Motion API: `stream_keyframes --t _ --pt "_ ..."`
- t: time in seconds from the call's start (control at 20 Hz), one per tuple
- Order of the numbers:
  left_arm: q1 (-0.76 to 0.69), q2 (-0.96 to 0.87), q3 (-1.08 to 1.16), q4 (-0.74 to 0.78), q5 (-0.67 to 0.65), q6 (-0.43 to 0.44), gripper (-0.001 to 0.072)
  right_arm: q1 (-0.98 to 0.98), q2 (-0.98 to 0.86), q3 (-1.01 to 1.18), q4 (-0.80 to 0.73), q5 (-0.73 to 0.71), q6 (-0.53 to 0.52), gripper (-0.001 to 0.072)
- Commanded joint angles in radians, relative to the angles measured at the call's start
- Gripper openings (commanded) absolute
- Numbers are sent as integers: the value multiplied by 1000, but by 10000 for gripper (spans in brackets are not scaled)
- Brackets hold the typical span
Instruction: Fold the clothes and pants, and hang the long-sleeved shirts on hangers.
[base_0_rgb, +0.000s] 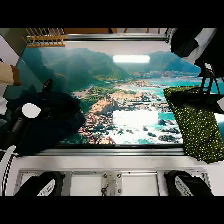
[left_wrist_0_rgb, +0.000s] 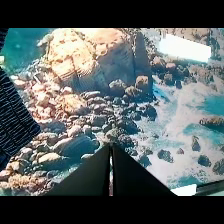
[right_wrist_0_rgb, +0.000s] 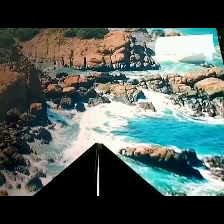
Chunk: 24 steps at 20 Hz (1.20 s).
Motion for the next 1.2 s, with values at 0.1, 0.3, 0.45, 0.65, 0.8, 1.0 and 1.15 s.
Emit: stream_keyframes --t 0.1,0.3,0.45,0.65,0.8,1.0,1.15 --pt "1 -1 0 0 0 0 5 1 -1 1 0 0 0 54" --pt "1 -1 0 -1 2 0 6 1 -1 1 0 0 0 54" --pt "1 -1 0 -26 22 -7 6 1 -1 1 0 0 0 54" --pt "68 -7 91 62 88 78 691 1 -1 1 2 0 0 54" --pt "152 -97 274 344 -43 99 690 1 -1 1 2 0 0 54" --pt "168 -295 396 560 -167 98 690 1 -1 1 2 0 0 54" --pt "143 -425 374 560 -100 98 690 1 -1 1 2 0 0 54"
